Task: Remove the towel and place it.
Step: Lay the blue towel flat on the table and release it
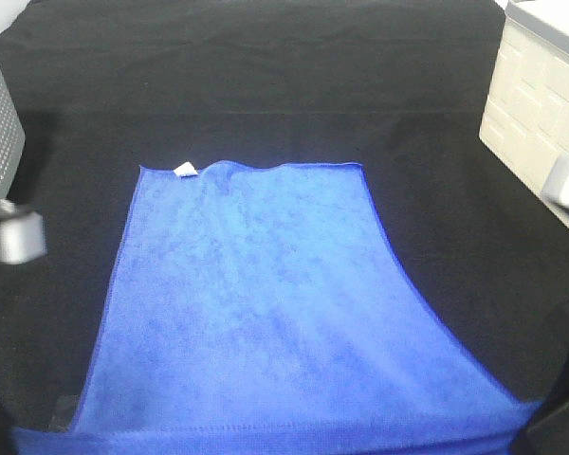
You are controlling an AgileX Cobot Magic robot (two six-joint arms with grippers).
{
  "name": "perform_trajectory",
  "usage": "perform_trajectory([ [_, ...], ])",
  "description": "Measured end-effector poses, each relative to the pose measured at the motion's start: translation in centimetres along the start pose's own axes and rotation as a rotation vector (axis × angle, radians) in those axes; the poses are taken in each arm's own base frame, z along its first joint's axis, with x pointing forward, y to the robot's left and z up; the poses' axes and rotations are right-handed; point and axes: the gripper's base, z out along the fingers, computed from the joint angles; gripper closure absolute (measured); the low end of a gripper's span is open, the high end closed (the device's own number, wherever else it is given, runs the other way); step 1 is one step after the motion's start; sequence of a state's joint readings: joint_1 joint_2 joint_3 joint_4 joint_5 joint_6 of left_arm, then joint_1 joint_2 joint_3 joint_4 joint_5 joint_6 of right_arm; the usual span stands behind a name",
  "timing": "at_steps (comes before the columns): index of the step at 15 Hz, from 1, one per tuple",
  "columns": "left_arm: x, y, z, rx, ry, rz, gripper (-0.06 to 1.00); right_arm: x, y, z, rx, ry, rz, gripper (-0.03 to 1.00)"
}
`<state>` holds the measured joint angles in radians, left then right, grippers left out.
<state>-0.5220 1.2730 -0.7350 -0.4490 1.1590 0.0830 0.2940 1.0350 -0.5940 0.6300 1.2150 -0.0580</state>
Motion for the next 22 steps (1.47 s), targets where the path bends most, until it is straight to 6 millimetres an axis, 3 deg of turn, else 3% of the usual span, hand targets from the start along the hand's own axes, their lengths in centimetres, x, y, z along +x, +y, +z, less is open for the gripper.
perform_trajectory([
  [3,-2.0,0.7,3.0,0.022,0.106,-0.035,0.94,-1.2,-1.4,1.8,0.059,0.115,0.061,0.97],
  [4,-2.0,0.7,3.0,0.022,0.106,-0.035,0.94,-1.2,-1.4,1.8,0.059,0.115,0.061,0.97],
  [9,-2.6,0.0,7.0,-0.008,0.252,0.011,0.94,-2.7,-3.0,4.2,0.106,0.267,0.105,0.97],
  [17,-3.3,0.9,9.8,-0.017,0.391,-0.034,0.94,-4.1,-5.3,8.1,0.120,0.480,0.166,0.97],
  [22,-5.3,0.6,10.2,-0.012,0.438,-0.004,0.94,-4.7,-6.7,10.5,0.099,0.556,0.168,0.97],
])
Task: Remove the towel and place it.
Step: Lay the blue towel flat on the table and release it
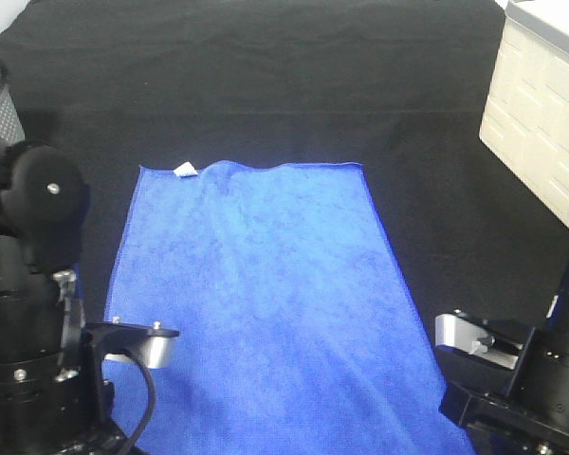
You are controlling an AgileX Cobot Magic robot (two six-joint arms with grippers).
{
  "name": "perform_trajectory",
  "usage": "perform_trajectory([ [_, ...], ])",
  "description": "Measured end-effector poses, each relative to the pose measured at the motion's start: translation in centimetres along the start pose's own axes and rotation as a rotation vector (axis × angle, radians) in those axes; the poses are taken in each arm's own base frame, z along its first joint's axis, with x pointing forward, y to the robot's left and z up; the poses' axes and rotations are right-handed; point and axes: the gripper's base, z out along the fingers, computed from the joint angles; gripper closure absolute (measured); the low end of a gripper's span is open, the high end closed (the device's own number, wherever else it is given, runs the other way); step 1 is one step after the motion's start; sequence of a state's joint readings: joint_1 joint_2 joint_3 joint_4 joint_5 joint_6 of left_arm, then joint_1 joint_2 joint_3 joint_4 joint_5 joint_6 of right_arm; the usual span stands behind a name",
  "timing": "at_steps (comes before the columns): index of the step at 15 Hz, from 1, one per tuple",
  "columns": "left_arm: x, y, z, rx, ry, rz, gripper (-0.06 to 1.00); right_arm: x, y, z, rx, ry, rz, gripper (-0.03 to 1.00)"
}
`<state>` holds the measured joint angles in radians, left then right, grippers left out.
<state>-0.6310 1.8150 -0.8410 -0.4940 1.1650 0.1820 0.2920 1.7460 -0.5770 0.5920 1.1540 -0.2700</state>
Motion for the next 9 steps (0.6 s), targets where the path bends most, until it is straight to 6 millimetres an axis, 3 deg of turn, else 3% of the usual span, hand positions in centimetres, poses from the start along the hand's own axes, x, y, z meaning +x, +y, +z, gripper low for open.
perform_trajectory([
  [5,-2.7,0.5,1.3,0.002,0.083,-0.005,0.94,-1.3,-0.8,1.6,-0.021,0.073,0.012,0.97],
  [9,-3.1,1.0,2.2,0.000,0.130,0.002,0.94,-1.6,-0.7,1.8,-0.037,0.063,0.009,0.97],
])
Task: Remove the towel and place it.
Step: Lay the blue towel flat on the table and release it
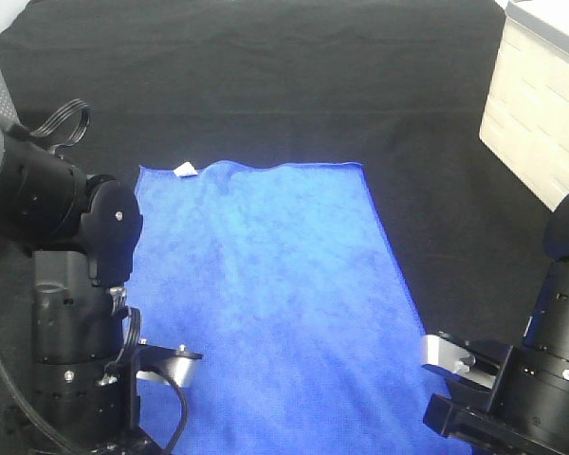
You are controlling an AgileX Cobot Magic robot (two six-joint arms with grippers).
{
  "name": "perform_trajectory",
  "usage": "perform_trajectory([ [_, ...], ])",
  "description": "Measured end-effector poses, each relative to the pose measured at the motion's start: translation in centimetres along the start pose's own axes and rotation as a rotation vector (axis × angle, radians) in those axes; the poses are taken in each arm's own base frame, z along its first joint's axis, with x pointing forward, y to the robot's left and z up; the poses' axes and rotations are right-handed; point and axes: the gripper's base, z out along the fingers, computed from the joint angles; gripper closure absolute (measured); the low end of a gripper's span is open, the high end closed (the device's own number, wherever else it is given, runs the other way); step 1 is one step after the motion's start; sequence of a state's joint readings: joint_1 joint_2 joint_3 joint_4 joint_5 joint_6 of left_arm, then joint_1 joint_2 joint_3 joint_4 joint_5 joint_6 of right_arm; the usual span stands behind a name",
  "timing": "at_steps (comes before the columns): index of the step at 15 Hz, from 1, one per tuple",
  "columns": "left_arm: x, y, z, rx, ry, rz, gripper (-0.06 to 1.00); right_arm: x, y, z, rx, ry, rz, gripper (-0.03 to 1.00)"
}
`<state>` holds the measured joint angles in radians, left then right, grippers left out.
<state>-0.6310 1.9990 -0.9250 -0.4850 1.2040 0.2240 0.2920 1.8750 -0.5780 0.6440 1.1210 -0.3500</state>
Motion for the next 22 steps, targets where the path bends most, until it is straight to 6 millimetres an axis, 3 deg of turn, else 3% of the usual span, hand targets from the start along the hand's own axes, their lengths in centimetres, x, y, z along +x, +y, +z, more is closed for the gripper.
perform_trajectory([
  [8,0.0,-0.5,0.2,0.000,0.004,0.020,0.94,0.4,-0.2,0.5,-0.015,0.014,0.023,0.96],
  [9,0.1,-1.0,0.5,-0.006,0.010,0.033,0.88,0.6,-0.4,0.7,-0.016,0.021,0.024,0.93],
  [13,0.1,-1.7,0.7,0.006,0.013,0.024,0.60,0.6,-0.3,0.7,-0.019,0.013,0.027,0.72],
  [15,0.1,-1.7,0.7,0.006,0.013,0.007,0.45,0.5,-0.2,0.7,-0.030,0.008,0.033,0.55],
  [16,0.1,-1.7,0.7,0.006,0.013,0.005,0.40,0.5,-0.2,0.7,-0.036,0.006,0.036,0.43],
  [17,0.1,-1.7,0.7,0.006,0.013,0.004,0.39,0.5,-0.2,0.7,-0.036,0.006,0.036,0.37],
  [22,0.3,-1.9,0.3,0.006,-0.005,-0.008,0.35,0.6,-0.1,0.6,-0.037,0.001,0.032,0.32],
])
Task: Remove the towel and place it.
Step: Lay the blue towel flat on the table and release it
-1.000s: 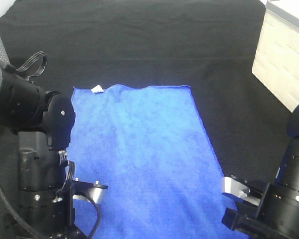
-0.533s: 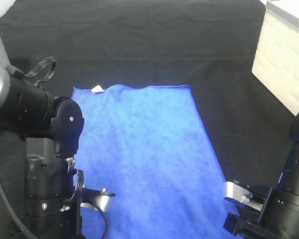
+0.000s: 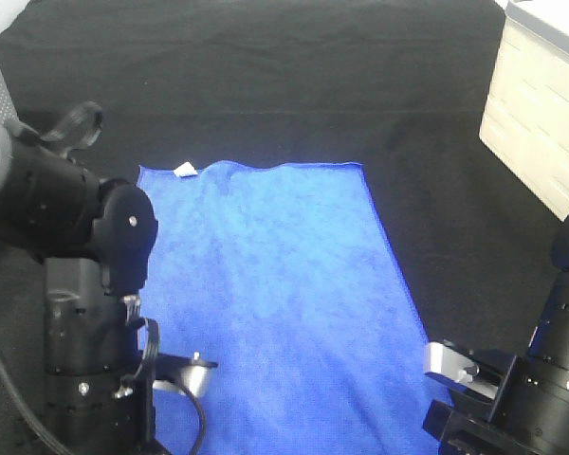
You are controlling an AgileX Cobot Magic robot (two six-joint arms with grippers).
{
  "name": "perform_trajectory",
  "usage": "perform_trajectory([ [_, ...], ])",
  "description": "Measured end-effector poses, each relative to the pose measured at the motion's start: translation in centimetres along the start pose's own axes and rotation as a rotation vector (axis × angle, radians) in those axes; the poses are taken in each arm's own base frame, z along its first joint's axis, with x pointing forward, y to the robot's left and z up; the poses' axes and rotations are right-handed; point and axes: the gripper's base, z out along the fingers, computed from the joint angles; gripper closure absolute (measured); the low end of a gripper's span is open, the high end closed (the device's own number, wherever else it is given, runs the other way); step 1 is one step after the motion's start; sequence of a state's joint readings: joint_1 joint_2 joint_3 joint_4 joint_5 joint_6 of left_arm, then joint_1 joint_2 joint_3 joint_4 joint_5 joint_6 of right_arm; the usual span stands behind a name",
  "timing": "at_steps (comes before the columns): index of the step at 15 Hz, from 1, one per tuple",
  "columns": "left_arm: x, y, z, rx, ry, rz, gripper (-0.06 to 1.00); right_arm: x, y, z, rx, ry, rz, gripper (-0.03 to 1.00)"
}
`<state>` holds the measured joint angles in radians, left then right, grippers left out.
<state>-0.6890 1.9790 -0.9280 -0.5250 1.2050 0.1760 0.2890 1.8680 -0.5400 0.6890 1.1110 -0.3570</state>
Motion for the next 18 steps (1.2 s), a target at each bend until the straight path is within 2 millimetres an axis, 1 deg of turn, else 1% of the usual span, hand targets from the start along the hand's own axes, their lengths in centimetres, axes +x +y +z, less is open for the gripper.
perform_trajectory([
  [2,0.7,-0.6,-1.1,0.002,-0.045,0.022,0.35,0.5,0.4,-0.5,-0.004,-0.020,-0.024,0.32],
  [3,1.2,-0.9,-1.8,0.003,-0.073,0.034,0.35,0.6,0.9,-1.3,-0.004,-0.059,-0.055,0.32],
  [4,1.9,-1.5,-2.9,0.000,-0.123,0.060,0.35,0.8,2.0,-2.9,-0.004,-0.136,-0.114,0.32],
  [6,2.1,-2.2,-5.0,-0.029,-0.204,0.084,0.35,1.0,3.8,-5.8,0.021,-0.272,-0.208,0.32],
  [7,2.1,-2.5,-6.1,-0.070,-0.245,0.094,0.35,1.1,4.7,-7.5,0.048,-0.342,-0.251,0.32],
  [9,1.3,-2.0,-8.9,-0.172,-0.355,0.085,0.35,0.9,5.9,-10.6,0.134,-0.444,-0.301,0.32],
  [10,0.9,-1.4,-10.5,-0.195,-0.415,0.064,0.35,0.7,6.3,-12.5,0.169,-0.499,-0.309,0.32],
  [12,0.2,0.6,-14.1,-0.204,-0.534,0.007,0.35,0.4,6.4,-17.1,0.172,-0.620,-0.304,0.32],
  [13,-0.3,2.5,-16.6,-0.189,-0.624,-0.047,0.35,-0.2,6.2,-20.8,0.164,-0.716,-0.305,0.32],
  [14,-0.6,3.3,-17.4,-0.183,-0.653,-0.065,0.35,-0.8,6.0,-21.9,0.160,-0.738,-0.306,0.32],
  [15,-1.2,4.6,-19.0,-0.173,-0.705,-0.098,0.35,-1.8,6.2,-23.7,0.158,-0.773,-0.322,0.32],
  [16,-2.2,7.0,-20.7,-0.158,-0.745,-0.152,0.35,-4.0,6.5,-25.5,0.163,-0.790,-0.337,0.32],
  [18,-3.5,9.3,-23.2,-0.145,-0.815,-0.196,0.35,-7.4,6.9,-27.7,0.176,-0.824,-0.350,0.31],
])
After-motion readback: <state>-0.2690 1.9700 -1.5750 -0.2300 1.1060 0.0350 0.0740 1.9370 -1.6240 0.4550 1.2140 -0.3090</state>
